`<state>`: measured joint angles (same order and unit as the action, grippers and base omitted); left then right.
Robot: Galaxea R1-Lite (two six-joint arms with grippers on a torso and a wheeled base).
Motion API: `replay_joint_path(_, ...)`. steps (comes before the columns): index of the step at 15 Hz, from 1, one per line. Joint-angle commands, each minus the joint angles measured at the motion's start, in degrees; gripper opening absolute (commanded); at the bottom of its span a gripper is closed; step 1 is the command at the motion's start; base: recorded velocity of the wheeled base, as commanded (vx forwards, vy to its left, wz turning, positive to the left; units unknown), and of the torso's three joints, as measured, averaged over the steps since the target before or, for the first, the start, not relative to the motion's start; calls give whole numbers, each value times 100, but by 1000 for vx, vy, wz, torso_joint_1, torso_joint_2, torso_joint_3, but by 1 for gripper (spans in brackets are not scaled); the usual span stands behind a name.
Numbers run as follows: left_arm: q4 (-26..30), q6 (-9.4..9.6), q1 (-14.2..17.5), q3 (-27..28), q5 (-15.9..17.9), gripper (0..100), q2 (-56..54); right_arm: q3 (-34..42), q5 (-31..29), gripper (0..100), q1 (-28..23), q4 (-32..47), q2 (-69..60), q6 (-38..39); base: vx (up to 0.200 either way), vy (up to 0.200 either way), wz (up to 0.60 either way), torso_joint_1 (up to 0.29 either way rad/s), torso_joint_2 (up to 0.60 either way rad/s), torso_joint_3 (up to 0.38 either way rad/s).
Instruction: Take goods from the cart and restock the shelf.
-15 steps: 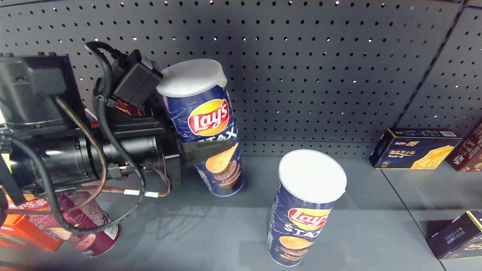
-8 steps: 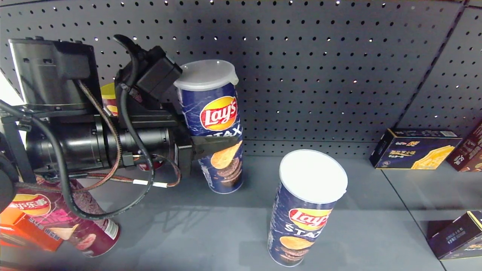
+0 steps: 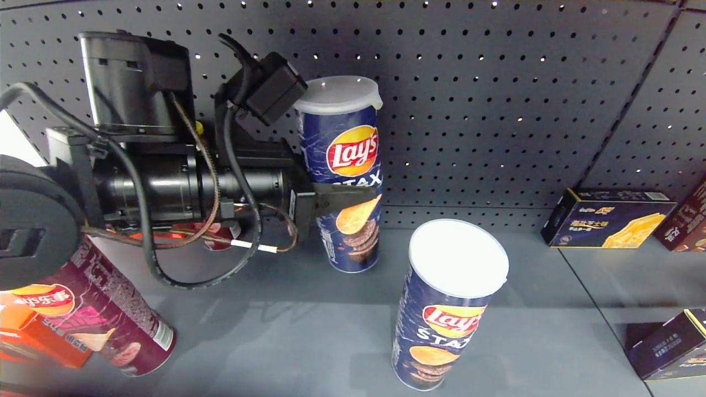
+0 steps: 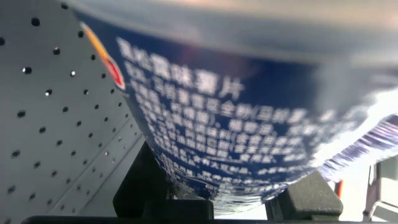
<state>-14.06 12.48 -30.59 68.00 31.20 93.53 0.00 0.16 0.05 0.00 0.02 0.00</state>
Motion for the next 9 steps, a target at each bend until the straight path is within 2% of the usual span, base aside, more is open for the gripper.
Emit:
replay_joint_path(1, -1, 0, -9, 170, 53, 0, 412, 0, 2, 100, 4, 0, -2, 0, 0, 0, 0, 0, 0, 0)
replay_joint_path(6, -71, 79, 18, 451, 141, 0, 1098, 0, 2, 100, 4, 0, -2, 0, 0, 0, 0, 0, 0, 0)
replay_joint_path(8, -62, 255, 26, 794, 282, 0, 1361, 0, 2, 100, 4, 0, -2, 0, 0, 0, 0, 0, 0, 0)
replay_joint_path(9, -62, 255, 26, 891, 282, 0, 1449, 0, 2, 100, 4, 0, -2, 0, 0, 0, 0, 0, 0, 0)
